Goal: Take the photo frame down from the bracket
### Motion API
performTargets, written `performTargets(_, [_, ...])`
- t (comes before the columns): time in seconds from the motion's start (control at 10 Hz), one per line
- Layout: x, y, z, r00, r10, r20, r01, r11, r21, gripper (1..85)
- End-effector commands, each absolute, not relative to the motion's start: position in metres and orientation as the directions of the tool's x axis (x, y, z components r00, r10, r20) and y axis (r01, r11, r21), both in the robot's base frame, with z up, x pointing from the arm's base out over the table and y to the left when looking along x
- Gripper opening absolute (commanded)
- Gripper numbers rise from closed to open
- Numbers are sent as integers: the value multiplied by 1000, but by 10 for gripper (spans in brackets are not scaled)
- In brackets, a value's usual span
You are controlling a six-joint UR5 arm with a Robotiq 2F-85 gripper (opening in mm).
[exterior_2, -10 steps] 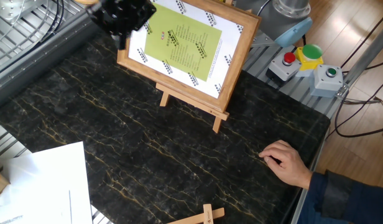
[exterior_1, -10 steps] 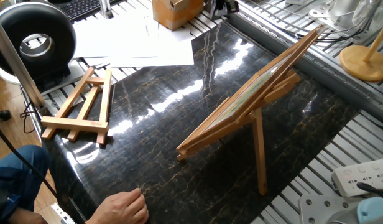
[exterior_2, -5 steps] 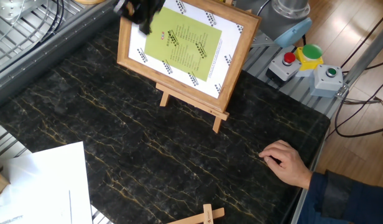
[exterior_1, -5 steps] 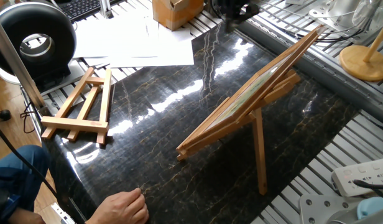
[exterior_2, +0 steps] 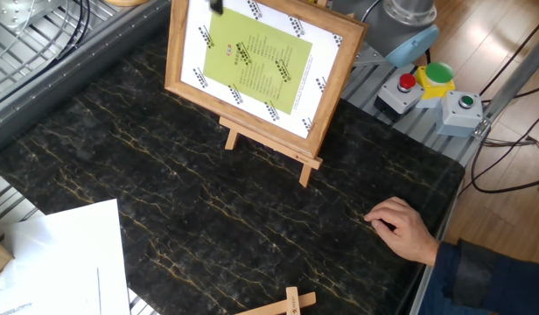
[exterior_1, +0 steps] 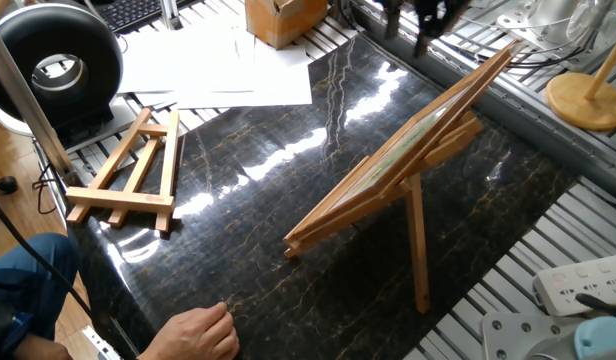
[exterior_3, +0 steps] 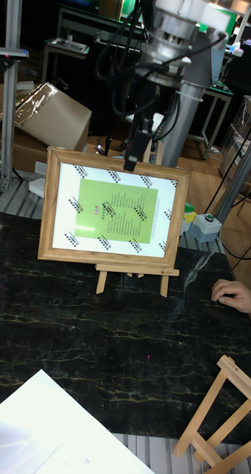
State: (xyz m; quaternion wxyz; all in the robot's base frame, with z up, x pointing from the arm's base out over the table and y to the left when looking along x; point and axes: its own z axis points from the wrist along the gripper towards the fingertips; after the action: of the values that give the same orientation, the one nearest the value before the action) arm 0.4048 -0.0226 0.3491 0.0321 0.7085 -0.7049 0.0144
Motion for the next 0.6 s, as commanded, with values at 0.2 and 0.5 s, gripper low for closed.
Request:
performTargets(0.2, [375, -36, 350, 90, -994, 61, -996, -88, 25, 497])
performTargets(0.5, [382, -51, 350, 96, -988, 118, -995, -96, 3, 433])
